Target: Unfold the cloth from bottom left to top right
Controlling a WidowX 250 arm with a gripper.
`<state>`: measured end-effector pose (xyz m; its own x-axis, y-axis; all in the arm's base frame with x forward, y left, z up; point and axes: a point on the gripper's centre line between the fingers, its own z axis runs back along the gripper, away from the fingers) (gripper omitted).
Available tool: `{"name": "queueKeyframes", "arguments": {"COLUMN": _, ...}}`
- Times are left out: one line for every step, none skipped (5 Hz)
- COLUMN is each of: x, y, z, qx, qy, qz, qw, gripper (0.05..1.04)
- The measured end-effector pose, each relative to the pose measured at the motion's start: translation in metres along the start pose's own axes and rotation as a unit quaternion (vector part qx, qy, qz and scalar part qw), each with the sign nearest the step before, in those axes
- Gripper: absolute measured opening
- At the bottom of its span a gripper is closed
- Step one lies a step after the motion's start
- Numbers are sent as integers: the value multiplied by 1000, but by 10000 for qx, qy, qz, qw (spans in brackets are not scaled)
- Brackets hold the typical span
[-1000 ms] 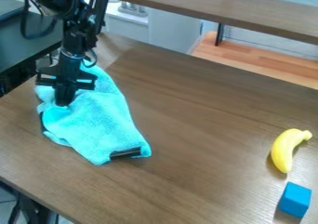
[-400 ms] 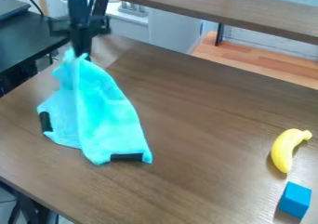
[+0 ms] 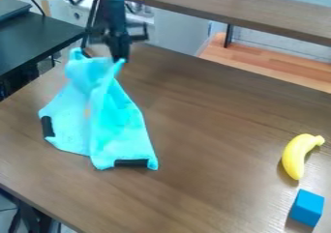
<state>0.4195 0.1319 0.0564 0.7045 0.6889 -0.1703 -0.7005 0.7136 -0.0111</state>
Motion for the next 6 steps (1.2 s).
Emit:
{"name": "queueKeyframes", "arguments": {"x": 7, "y": -26, "z": -18, "qx": -76, "qy": -70, "qz": -185, "qw": 9998, "gripper": 68}}
{"name": "queueKeyframes", "arguments": {"x": 11, "y": -45, "z": -25, "qx": -217, "qy": -411, "qz": -366, "qw": 9982, "gripper": 68}}
{"name": "queueKeyframes", "arguments": {"x": 6, "y": -52, "z": -42, "qx": -313, "qy": -356, "qz": -419, "qw": 9980, "gripper": 68}}
{"name": "queueKeyframes", "arguments": {"x": -1, "y": -63, "z": -49, "qx": -473, "qy": -358, "qz": -559, "qw": 9967, "gripper": 68}}
{"name": "queueKeyframes", "arguments": {"x": -12, "y": -81, "z": -44, "qx": -698, "qy": -227, "qz": -767, "qw": 9944, "gripper": 68}}
{"name": "queueKeyframes", "arguments": {"x": -13, "y": -95, "z": -28, "qx": -1098, "qy": -232, "qz": -812, "qw": 9904, "gripper": 68}}
